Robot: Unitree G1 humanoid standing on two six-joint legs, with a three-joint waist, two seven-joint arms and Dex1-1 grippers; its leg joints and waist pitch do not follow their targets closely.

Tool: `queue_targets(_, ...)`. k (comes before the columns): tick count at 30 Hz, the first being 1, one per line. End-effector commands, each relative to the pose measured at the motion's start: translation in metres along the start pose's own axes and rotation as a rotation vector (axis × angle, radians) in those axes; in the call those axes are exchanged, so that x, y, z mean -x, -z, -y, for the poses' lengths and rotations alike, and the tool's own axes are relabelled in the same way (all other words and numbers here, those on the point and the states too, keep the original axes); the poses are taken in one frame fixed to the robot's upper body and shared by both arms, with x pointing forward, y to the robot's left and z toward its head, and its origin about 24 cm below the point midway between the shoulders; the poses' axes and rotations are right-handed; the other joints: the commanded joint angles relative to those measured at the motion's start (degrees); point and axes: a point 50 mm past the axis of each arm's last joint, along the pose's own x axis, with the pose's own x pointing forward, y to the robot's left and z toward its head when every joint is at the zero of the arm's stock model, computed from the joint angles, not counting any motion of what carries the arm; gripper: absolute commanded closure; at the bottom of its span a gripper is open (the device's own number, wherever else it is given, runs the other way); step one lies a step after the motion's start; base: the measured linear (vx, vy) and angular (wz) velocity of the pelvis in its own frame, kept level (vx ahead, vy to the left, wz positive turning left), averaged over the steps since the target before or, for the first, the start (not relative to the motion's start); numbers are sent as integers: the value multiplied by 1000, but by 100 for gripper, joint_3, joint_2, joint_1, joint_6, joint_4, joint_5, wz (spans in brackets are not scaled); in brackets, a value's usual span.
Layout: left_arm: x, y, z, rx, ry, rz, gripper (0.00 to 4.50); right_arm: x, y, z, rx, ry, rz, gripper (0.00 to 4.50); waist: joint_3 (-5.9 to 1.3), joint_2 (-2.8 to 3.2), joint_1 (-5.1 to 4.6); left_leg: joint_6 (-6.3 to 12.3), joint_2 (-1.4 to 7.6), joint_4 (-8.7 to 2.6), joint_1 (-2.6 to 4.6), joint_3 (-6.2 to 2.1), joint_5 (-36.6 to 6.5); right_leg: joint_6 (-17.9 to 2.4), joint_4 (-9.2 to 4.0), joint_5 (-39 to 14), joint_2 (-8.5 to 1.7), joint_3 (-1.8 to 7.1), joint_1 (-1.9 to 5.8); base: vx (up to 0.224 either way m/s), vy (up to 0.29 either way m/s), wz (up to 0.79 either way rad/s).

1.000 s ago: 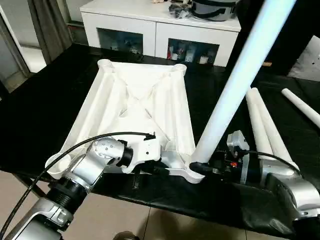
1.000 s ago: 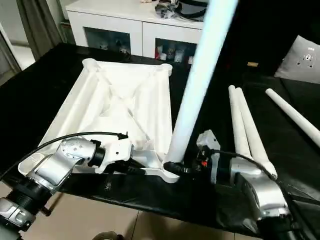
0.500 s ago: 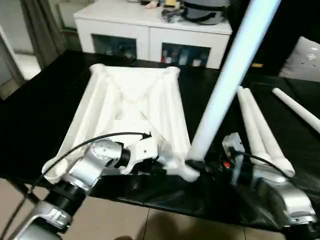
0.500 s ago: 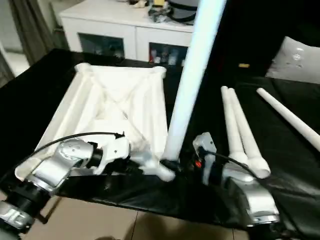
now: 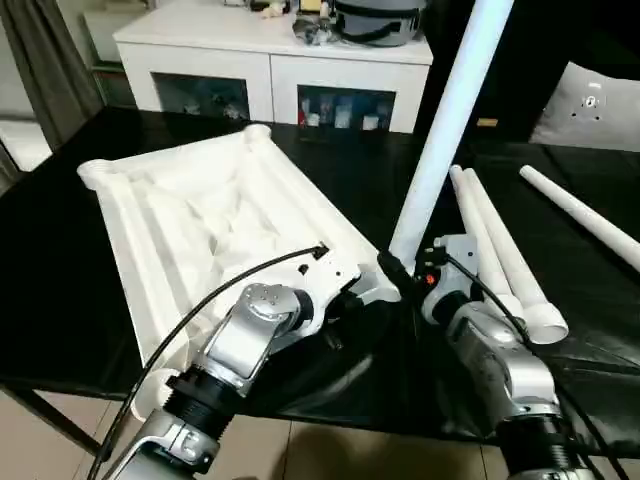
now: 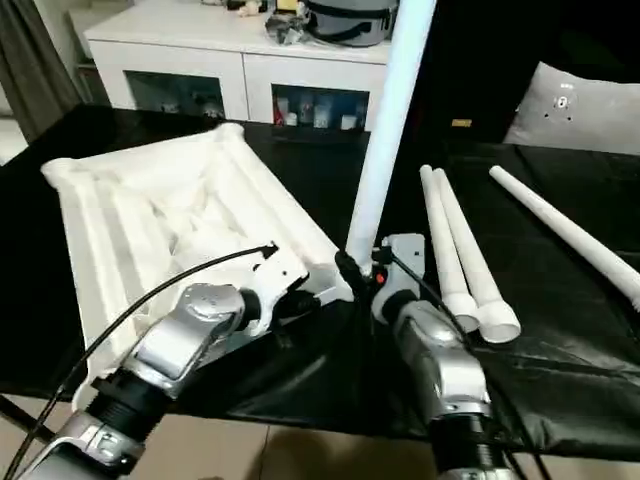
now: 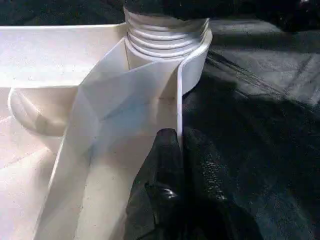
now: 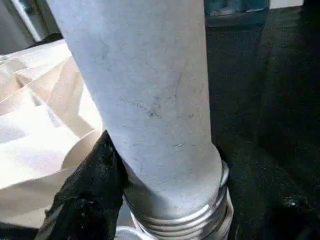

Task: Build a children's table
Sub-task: Rotate leg to tighten

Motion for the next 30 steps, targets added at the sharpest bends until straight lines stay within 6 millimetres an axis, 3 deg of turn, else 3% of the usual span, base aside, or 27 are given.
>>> queue_targets(1,1,-10,5,-32,19,54,450,10,27,20,-36,128,-112,124,-230,-49,22,49,309,-388,96,-159,-1572,-901,-487,-775,-419,177,73,0,0,0)
queue_targets(9,10,1,-7,-125,28,19,450,24,8,26,13,-23,-34,56,-214,-35,101,38,334,-397,98,-155,-1679,-758,-514,-943,-410,190,58,0,0,0)
queue_targets(15,19,11,-13,-168,80,-8,450,39,-5,27,83,-226,-27,8,-225,-70,117,152,328,-372,67,-149,-1475,-804,-488,-728,-408,176,86,0,0,0)
queue_targets(19,25,20,-13,-213,168,-41,450,45,-13,32,140,-318,-50,8,-223,-44,98,166,330,-366,70,-147,-1502,-879,-482,-725,-405,171,78,0,0,0)
queue_targets(23,31,26,-15,-271,244,-59,450,48,-20,36,194,-417,-96,8,-223,-72,118,208,339,-355,75,-138,-1435,-980,-457,-523,-402,166,79,0,0,0)
queue_targets(25,38,31,-14,-347,348,-73,450,48,-23,37,249,-517,-157,8,-224,-67,135,246,344,-346,86,-140,-1473,-1013,-461,-607,-417,163,83,0,0,0)
queue_targets(30,41,32,-12,-373,409,-76,450,47,-24,36,278,-572,-190,8,-232,-63,185,232,363,-336,105,-125,-1395,-1151,-416,-391,-425,166,73,0,0,0)
